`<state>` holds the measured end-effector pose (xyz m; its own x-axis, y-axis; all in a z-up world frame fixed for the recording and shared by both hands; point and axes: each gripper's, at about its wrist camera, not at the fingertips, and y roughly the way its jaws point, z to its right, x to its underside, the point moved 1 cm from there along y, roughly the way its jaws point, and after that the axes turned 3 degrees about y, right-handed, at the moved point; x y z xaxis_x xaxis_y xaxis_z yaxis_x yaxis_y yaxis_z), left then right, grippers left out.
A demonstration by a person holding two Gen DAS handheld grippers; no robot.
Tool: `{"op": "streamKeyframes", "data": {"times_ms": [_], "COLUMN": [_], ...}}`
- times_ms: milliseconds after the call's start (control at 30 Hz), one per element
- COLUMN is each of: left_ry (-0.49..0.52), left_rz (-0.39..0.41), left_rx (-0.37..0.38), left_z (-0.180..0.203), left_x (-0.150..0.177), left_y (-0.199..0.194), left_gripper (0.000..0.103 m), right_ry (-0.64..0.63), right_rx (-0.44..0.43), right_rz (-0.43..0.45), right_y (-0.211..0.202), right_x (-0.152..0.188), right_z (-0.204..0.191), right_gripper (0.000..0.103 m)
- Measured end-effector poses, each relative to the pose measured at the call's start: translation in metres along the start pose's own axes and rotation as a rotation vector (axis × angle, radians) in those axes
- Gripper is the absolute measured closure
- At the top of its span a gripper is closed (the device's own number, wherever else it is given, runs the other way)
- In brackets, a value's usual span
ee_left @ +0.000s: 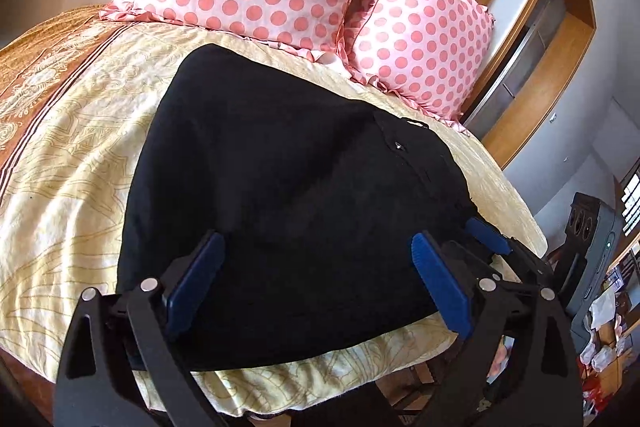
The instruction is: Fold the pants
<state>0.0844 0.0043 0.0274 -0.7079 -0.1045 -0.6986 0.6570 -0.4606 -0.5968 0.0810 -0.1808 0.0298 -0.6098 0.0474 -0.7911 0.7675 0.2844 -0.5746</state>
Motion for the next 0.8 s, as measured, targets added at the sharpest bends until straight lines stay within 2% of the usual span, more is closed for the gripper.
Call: {"op": "streamKeyframes", "data": {"times_ms": [100, 167, 300, 333, 400, 533, 633, 700, 800], "left_ry": [0.038, 0.117, 0.255, 0.270, 0.277, 0.242, 0.251, 0.262, 0.273], "left_rz": [0.050, 0.085, 0.049, 0.054, 0.094, 0.094, 0.155, 0.174, 0.151], "left_rx": [-0.058, -0.139, -0.294, -0.317, -0.329, -0.294, -0.293, -0.305, -0.325], "left_z": [0.010, 0.023, 0.040, 0.041, 0.040, 0.034, 0.037, 0.040, 0.038], "left_x": [0.002, 0.006, 0.027, 0.033, 0.038, 0.035, 0.042, 0.050, 0.063], "left_y": [-0.014, -0.020, -0.006, -0.003, -0.003, -0.010, -0.028, -0.034, -0.028], "left_gripper": [0.004, 0.002, 0.002, 0.002, 0.002, 0.002, 0.002, 0.002, 0.002], "right_ry": [0.038, -0.003, -0.114, -0.136, -0.133, -0.124, -0.113, -0.128, -0.154], "right_rx": [-0.014, 0.033, 0.161, 0.185, 0.196, 0.185, 0.186, 0.201, 0.228], "right_rz": [0.080, 0.112, 0.047, 0.060, 0.080, 0.089, 0.183, 0.209, 0.182], "right_y": [-0.019, -0.025, -0.005, -0.003, -0.003, -0.007, -0.030, -0.038, -0.032], "right_x": [-0.006, -0.006, 0.009, 0.014, 0.016, 0.013, 0.019, 0.026, 0.038], "right_z": [0.003, -0.001, -0.012, -0.015, -0.016, -0.014, -0.015, -0.018, -0.022], "right_gripper": [0.012, 0.012, 0.011, 0.011, 0.010, 0.008, 0.008, 0.008, 0.008]}}
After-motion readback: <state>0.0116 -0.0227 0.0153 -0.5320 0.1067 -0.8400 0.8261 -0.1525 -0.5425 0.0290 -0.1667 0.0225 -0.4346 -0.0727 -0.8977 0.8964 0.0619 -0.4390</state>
